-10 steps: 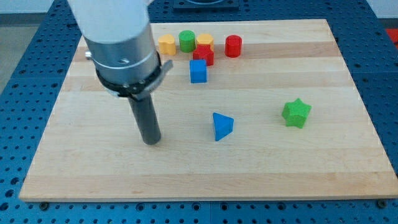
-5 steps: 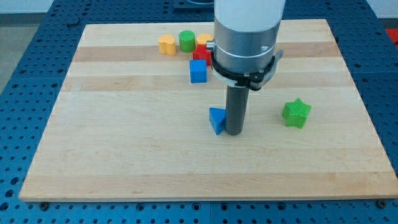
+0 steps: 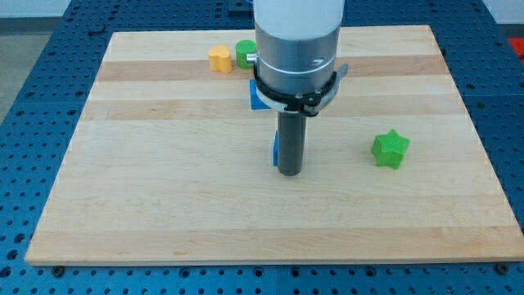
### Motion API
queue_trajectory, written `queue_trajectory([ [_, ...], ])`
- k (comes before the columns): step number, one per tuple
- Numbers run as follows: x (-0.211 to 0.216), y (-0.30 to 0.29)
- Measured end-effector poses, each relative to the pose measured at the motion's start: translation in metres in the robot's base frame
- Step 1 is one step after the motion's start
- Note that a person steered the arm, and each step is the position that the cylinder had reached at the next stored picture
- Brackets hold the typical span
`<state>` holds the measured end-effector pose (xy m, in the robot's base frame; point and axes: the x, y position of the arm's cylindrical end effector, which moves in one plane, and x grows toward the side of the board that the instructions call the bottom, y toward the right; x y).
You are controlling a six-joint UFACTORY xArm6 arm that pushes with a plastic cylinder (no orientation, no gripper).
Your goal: Push blue triangle to the center
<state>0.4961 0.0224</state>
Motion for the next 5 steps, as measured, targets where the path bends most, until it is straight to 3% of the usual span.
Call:
queue_trajectory([
  [5, -0.012, -0.031],
])
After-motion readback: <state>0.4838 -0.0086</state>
